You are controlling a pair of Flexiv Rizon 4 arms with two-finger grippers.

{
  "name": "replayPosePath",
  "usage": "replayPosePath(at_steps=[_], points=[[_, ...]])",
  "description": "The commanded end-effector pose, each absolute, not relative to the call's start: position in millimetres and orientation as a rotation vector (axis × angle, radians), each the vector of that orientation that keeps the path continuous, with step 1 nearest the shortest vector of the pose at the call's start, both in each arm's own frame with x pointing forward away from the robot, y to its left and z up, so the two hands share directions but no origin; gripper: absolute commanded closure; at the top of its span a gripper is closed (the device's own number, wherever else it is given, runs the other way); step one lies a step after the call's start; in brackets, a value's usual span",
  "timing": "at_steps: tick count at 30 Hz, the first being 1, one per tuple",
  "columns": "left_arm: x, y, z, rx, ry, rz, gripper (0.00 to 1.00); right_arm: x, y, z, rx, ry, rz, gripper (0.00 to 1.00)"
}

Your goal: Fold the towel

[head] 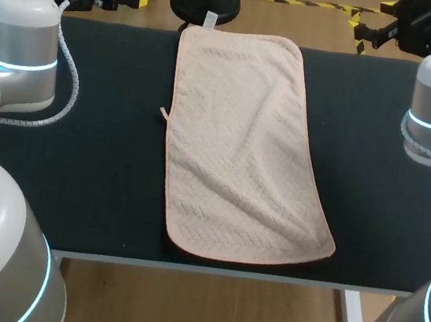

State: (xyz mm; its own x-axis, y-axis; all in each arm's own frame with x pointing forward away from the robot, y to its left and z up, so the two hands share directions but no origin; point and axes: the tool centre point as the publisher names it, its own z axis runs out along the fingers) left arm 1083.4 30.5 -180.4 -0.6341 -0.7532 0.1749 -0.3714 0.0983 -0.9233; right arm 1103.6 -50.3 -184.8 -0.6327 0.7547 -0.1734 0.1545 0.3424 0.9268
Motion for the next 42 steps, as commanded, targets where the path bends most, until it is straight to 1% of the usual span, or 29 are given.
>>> replayPosePath(at_steps=[1,13,14,21,29,42], points=[[1083.2,30.1,-181.4,-1.106,2.036,-1.549,0.0,1104.1,-50.5,-184.9,0.791,2.011,1.294,0.0],[1083.2,30.1,-181.4,-1.106,2.036,-1.549,0.0,1104.1,-50.5,-184.9,0.791,2.011,1.294,0.0],[1083.9,26.5,-181.8,-1.082,2.078,-1.495,0.0,1104.1,-50.5,-184.9,0.791,2.011,1.294,0.0],[1083.5,-9.9,-195.8,-0.907,2.52,-0.986,0.0,1100.1,-14.2,-197.7,0.433,2.412,0.718,0.0],[1063.4,-39.1,-228.5,-0.704,2.775,-0.593,0.0,1082.8,5.3,-228.8,0.071,2.654,0.283,0.0],[1040.9,-56.7,-289.3,-0.506,2.883,-0.378,0.0,1057.3,11.7,-299.1,-0.099,2.93,0.044,0.0]])
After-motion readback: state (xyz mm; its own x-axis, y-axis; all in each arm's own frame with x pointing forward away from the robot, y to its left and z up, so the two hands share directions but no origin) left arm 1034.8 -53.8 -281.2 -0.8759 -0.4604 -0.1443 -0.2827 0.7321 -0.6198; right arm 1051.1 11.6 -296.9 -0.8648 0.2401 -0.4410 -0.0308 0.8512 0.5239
